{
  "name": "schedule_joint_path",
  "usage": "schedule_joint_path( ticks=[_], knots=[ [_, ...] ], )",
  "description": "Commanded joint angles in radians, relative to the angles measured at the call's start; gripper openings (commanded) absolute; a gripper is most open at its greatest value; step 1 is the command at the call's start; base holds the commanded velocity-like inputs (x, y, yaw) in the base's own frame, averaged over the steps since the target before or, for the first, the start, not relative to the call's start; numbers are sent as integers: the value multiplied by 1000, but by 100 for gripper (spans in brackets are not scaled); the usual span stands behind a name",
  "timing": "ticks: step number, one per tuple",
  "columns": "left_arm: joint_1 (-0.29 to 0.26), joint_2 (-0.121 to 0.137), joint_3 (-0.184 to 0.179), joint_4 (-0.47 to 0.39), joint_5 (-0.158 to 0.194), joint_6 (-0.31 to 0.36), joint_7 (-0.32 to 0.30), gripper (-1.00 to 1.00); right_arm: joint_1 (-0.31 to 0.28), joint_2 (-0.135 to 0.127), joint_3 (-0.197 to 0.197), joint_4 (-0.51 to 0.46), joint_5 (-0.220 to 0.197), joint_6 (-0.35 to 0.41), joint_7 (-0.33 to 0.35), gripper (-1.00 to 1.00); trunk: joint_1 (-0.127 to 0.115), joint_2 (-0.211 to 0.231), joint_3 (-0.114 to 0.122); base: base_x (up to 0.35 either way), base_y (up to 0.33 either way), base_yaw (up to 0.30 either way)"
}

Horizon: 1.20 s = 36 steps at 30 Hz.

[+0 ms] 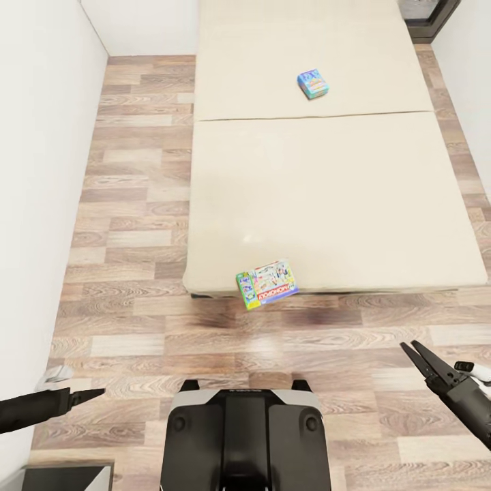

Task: Put all the toys in the child's room - the three board games (two on the bed and one on the table), the two jigsaw puzzles on the table, and the tennis ball on the table - inside the toy box on the table in the child's room.

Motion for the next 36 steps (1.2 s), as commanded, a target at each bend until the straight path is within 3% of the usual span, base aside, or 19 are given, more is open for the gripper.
schedule_joint_path(
  ticks=[1,10,19,29,36],
  knots=[
    [-1,-1,2,-1,-4,9,12,100,0,2,0,1,-4,6,0,100,1,-1,1,0,0,0],
    [-1,-14,1,-1,-6,8,41,100,0,6,3,10,1,1,-3,100,1,-1,16,0,0,0],
    [-1,-22,1,0,-7,8,89,100,0,6,2,8,48,-10,3,100,1,-1,30,0,0,0],
    [-1,-56,0,-1,-8,8,180,100,0,5,-2,7,53,-11,4,100,1,-1,47,0,0,0],
    [-2,-62,0,-1,-7,8,208,100,0,5,-2,7,53,-11,4,100,1,-1,59,0,0,0]
  ],
)
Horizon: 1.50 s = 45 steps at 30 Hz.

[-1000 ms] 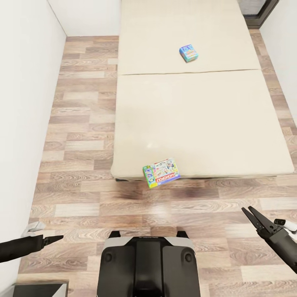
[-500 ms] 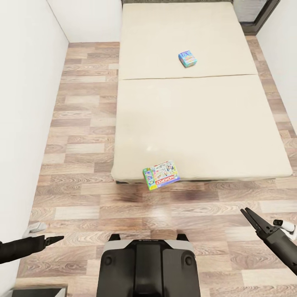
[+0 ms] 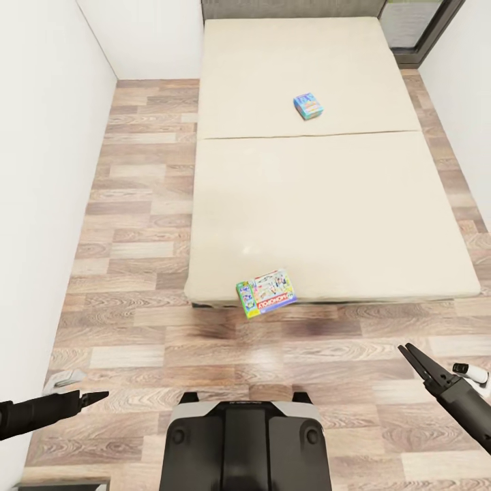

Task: Put all the toys in the child's room - the three board games (two on the bed and one on the table), the two jigsaw puzzles on the table, and the tennis ball on the table - inside the toy box on the table in the child's room.

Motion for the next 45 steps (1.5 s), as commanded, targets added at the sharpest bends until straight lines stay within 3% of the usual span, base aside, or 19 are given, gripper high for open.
schedule_joint_path(
  ticks=[1,19,45],
  knots=[
    [-1,-1,2,-1,-5,6,-5,100,0,0,0,0,-4,6,0,100,1,-1,1,0,0,0],
    [-1,-22,2,-1,-6,5,40,100,0,1,3,2,-3,4,-5,100,1,-1,30,0,0,0],
    [0,-23,3,-1,-2,2,41,100,0,1,4,3,-3,4,-7,100,1,-1,73,0,0,0]
  ],
)
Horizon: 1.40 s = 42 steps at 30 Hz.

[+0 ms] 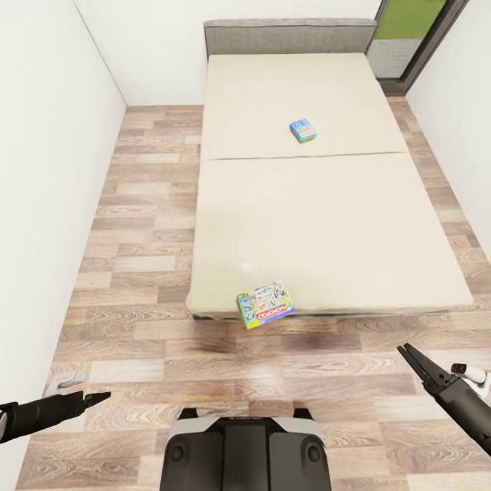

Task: Put all the toys in the child's room - the three board games (two on the bed and one on the table), the two jigsaw puzzles on the table, and the tennis ball on the table - inside the toy box on the table in the child's room.

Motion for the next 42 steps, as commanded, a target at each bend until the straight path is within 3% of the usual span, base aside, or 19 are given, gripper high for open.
schedule_joint_path(
  ticks=[1,42],
  knots=[
    [-1,0,2,-1,-5,6,-7,100,0,0,0,0,-4,6,0,100,1,-1,1,0,0,0],
    [0,-1,1,-2,-1,6,-8,100,0,0,3,-3,-3,-3,-1,100,1,-1,68,0,-17,0]
  ],
)
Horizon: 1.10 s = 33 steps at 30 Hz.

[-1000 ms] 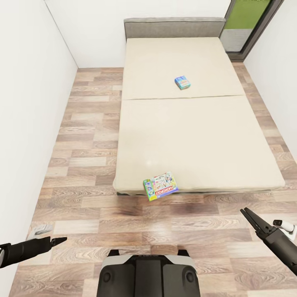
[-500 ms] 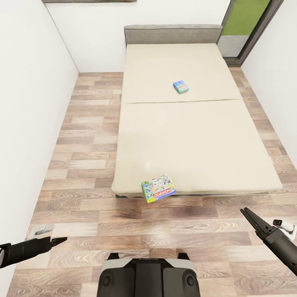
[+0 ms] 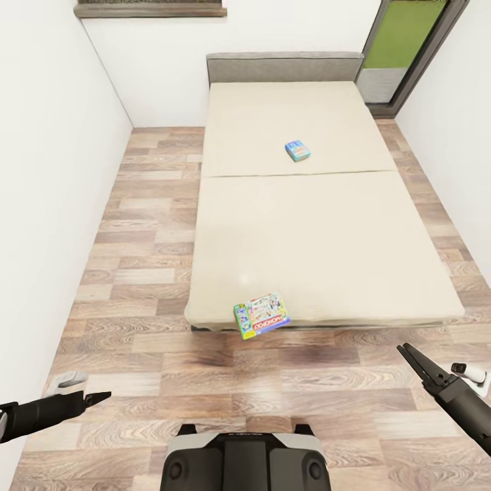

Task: Put all the toys in the child's room - the three board games (two on the bed and one on the table), the two jigsaw puzzles on the table, and the tennis ball on the table - inside the toy box on the table in the child's room.

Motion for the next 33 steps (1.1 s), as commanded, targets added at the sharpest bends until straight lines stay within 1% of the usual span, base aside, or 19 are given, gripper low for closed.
schedule_joint_path(
  ticks=[1,33],
  knots=[
    [-1,0,2,-1,-5,7,-7,100,0,0,0,0,-4,6,0,100,1,-1,1,0,0,0],
    [-1,-2,1,-1,-8,8,-6,100,0,1,3,-1,-4,-17,-1,100,1,-1,53,0,0,0]
  ],
)
